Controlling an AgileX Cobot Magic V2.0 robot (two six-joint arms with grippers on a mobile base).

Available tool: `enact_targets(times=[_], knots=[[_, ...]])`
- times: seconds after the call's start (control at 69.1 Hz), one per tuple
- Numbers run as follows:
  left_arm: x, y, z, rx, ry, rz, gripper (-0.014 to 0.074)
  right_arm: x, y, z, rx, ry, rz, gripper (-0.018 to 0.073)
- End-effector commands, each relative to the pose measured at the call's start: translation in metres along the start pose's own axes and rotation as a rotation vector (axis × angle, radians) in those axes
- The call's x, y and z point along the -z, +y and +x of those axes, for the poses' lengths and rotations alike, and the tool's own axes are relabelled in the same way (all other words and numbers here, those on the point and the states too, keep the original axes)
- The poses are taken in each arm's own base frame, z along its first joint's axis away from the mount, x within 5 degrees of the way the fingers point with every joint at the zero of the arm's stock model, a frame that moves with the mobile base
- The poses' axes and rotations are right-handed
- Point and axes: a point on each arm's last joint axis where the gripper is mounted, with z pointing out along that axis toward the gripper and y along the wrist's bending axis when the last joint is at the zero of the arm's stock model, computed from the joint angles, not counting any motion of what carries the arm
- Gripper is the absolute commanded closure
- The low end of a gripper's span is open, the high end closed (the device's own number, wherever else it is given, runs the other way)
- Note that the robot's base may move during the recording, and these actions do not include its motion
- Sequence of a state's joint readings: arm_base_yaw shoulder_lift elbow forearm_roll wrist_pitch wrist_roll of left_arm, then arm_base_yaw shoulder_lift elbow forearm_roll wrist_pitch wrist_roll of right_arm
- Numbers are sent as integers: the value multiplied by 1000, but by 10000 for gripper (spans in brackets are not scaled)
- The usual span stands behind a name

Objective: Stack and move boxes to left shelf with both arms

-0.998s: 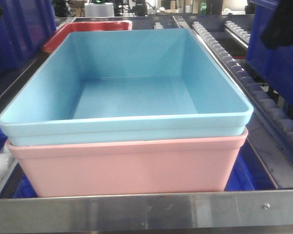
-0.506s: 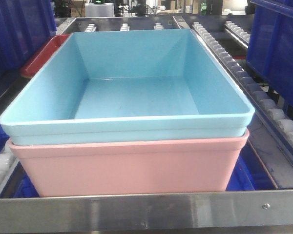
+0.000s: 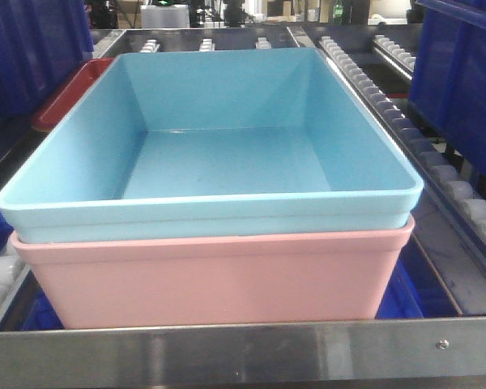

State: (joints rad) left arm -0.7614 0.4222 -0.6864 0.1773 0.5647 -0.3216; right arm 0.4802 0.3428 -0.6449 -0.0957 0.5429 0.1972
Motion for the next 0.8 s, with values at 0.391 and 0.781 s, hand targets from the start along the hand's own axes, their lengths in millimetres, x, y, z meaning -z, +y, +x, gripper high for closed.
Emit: enact_targets(times=[0.391, 0.781], knots=[[3, -3, -14, -9, -93, 24, 598, 2, 2, -16, 9, -112, -13, 503], [30, -3, 28, 146, -192, 20, 598, 2, 2, -16, 9, -112, -13, 503]])
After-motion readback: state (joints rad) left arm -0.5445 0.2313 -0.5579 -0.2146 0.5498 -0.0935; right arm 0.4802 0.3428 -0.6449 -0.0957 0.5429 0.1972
